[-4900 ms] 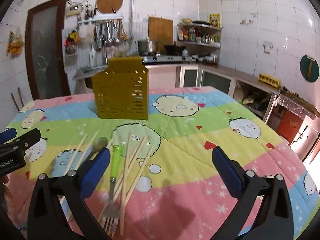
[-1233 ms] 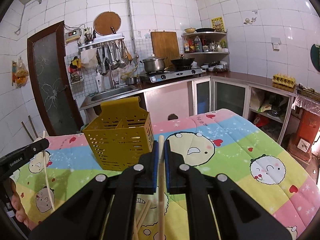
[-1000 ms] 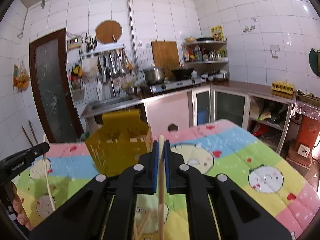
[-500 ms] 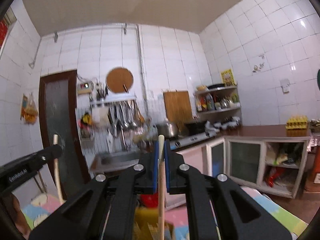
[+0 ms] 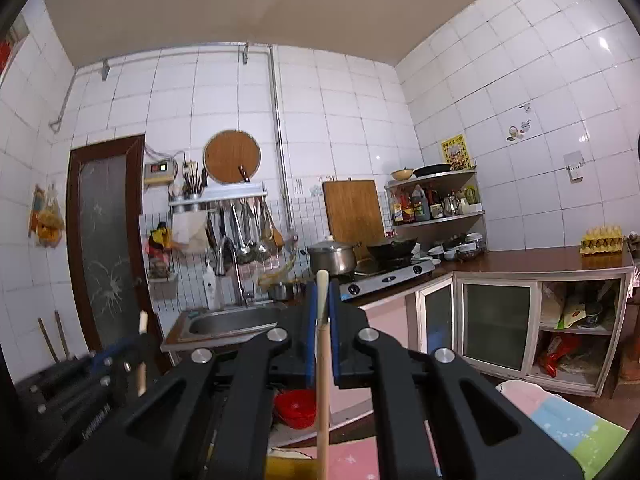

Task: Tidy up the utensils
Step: 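Lift both held chopsticks and carry them over the yellow slotted holder, then open both tools to drop the chopsticks into the yellow holder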

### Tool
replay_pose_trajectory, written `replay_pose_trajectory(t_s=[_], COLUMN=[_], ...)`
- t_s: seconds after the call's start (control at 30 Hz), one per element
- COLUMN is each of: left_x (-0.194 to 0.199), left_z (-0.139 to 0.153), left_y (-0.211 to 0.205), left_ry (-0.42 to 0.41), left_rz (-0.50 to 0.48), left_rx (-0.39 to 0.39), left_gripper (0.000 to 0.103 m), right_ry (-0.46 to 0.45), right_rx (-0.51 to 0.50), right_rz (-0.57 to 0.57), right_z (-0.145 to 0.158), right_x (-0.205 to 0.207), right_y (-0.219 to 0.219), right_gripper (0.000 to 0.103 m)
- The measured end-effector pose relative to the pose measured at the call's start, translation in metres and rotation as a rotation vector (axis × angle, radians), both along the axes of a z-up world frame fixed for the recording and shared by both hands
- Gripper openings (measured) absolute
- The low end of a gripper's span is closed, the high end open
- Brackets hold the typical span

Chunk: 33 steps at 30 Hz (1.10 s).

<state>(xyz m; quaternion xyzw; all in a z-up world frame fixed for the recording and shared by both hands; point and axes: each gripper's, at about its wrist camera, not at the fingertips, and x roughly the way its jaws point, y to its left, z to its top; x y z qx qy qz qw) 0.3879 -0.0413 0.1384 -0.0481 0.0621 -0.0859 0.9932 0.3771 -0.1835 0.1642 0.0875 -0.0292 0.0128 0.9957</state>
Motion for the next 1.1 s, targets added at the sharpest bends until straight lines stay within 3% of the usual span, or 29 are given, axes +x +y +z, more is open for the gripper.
replay_pose_trajectory(t_s=[0.2,0.3,0.6,0.77,0.83,0.9,0.93,1.0,1.1], left_x=[-0.014,-0.009,0.011,0.011,0.009,0.002,-0.006,-0.017,-0.042], left_z=[0.038,0.043,-0.003,-0.022,-0.027,-0.025,-0.022,-0.017,-0.009], left_y=[0.008,0.004,-0.002,0.004,0.009,0.014,0.020,0.028,0.043], left_ry=[-0.092,-0.108,-0.030,0.056,0.112,0.135,0.151,0.172,0.232], left_rz=[-0.007,-0.012,0.005,0.030,0.028,0.047,0.060,0.076,0.067], left_rx=[-0.039,-0.035,-0.004,0.024,0.038,0.048,0.048,0.035,0.012], left_gripper=[0.004,0.004,0.004,0.005,0.012,0.038,0.047,0.073,0.084], right_ry=[-0.036,-0.041,0.011,0.097,0.142,0.195,0.214,0.236,0.319], right_rx=[-0.004,-0.023,-0.019,-0.014,-0.022,-0.034,-0.035,-0.021,-0.058], right_rz=[0.008,0.005,0.016,0.028,0.044,0.047,0.045,0.038,0.018], right_z=[0.013,0.012,-0.010,-0.029,-0.033,-0.033,-0.032,-0.031,-0.030], right_x=[-0.009,-0.011,0.000,0.001,0.000,-0.004,-0.007,-0.019,-0.043], right_y=[-0.003,0.000,-0.002,-0.002,-0.002,-0.006,-0.008,-0.014,-0.020], right_gripper=[0.006,0.006,0.006,0.006,0.007,0.011,0.035,0.065,0.065])
